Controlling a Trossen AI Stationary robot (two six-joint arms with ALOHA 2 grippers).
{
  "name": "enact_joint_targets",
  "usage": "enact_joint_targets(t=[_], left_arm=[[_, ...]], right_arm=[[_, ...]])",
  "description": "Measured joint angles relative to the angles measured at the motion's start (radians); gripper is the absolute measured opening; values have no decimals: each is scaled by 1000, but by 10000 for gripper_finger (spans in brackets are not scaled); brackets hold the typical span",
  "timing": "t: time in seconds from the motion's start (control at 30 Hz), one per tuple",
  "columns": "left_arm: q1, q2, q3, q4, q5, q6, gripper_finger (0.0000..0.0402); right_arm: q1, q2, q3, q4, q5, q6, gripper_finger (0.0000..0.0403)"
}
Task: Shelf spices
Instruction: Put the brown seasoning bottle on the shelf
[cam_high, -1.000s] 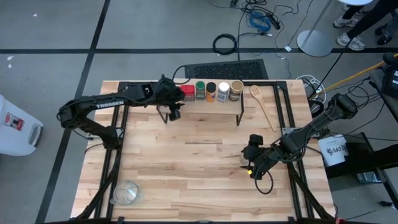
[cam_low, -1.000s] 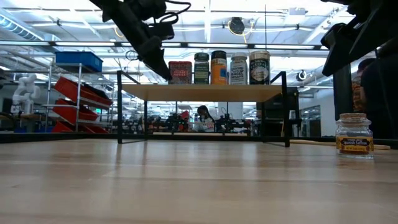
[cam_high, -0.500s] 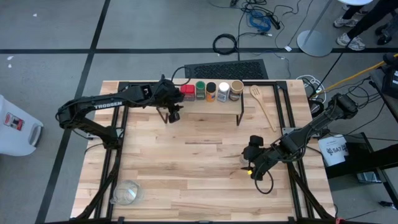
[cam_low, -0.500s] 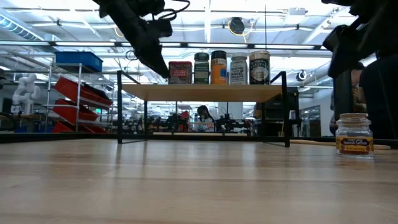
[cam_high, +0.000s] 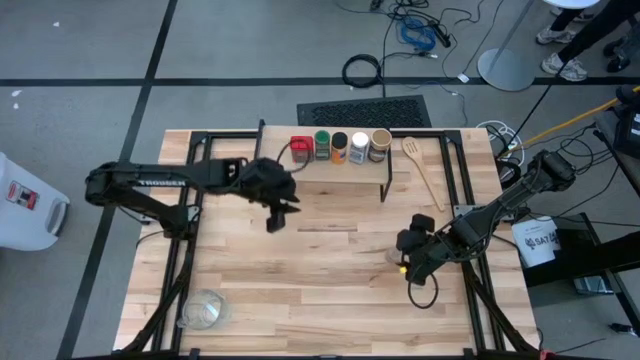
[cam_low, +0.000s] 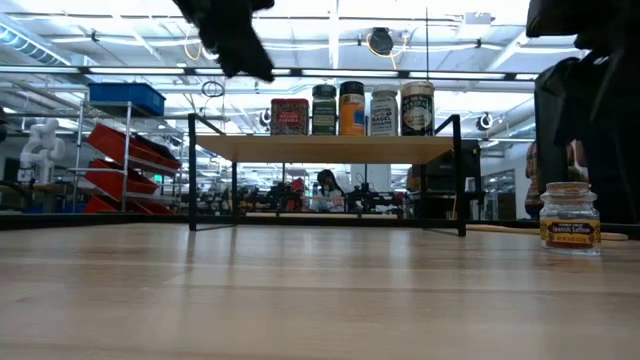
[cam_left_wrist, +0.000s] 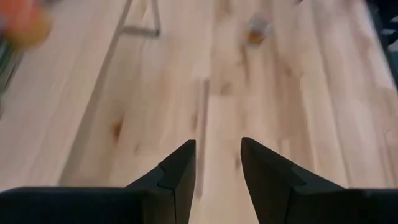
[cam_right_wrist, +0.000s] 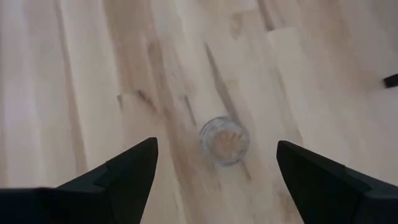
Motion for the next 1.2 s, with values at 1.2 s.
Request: enact_joint_targets(t=[1.2], left_arm=[[-248,53,-5,227,-148,1,134]], right_arm=[[-75,148,-215,368,-6,39,307]])
